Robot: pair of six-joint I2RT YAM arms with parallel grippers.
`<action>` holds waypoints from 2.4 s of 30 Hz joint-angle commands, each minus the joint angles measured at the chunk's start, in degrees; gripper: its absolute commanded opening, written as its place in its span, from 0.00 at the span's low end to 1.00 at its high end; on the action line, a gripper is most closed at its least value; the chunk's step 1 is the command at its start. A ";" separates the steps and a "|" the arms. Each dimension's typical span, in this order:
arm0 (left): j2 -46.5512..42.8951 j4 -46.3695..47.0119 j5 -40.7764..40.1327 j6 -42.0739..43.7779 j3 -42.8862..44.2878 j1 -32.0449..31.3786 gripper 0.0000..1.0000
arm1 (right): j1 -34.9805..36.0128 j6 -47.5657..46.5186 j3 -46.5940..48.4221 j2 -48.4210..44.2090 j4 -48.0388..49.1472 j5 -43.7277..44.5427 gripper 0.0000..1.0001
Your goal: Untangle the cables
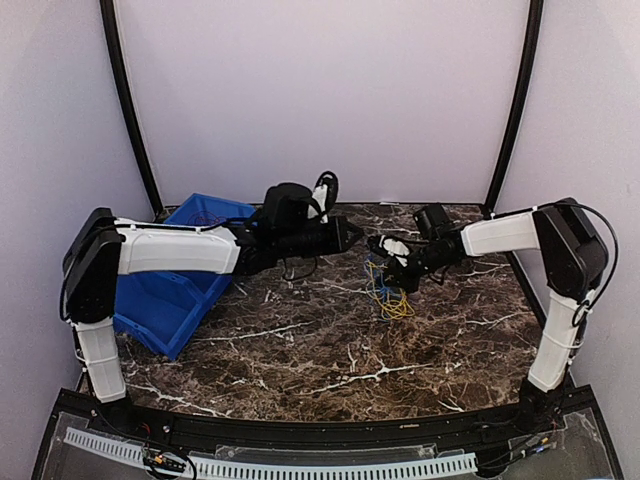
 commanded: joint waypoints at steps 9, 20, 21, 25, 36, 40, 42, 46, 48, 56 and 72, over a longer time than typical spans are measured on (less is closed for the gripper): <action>-25.89 -1.48 -9.19 11.77 -0.01 -0.51 0.00 | -7.06 3.77 2.47 4.76 -4.63 2.86 0.00; -38.53 -13.58 -20.94 31.33 16.03 -0.52 0.00 | -15.42 8.55 4.88 7.98 -6.80 9.12 0.00; -39.01 -14.58 -21.63 33.31 16.80 -0.52 0.00 | -15.83 8.85 5.21 8.51 -7.02 9.50 0.00; -40.87 -18.24 -26.13 37.89 21.80 -0.52 0.00 | -16.75 9.69 5.96 9.91 -7.31 10.58 0.00; -44.91 -21.19 -35.31 48.56 29.62 -0.52 0.00 | -16.99 10.35 7.43 11.35 -8.38 13.88 0.09; -43.88 -25.82 -36.35 48.77 32.75 -0.48 0.00 | -17.01 8.59 8.18 8.06 -10.47 10.76 0.33; -44.28 -27.15 -35.43 45.57 28.40 -0.51 0.00 | -16.98 7.56 8.47 5.06 -11.83 8.62 0.40; -46.62 -26.68 -33.65 40.85 17.78 -0.51 0.00 | -16.88 6.25 9.59 -0.07 -14.44 9.75 0.43; -47.56 -26.23 -32.57 39.04 13.79 -0.52 0.00 | -16.86 5.24 9.42 -1.92 -15.60 11.16 0.44; -47.07 -27.78 -28.03 37.58 8.97 -0.52 0.00 | -16.86 3.78 4.93 -9.52 -17.71 10.03 0.49; -47.48 -25.17 -34.50 45.19 10.66 -0.51 0.00 | -16.84 2.47 -10.58 -32.43 -12.44 -3.07 0.78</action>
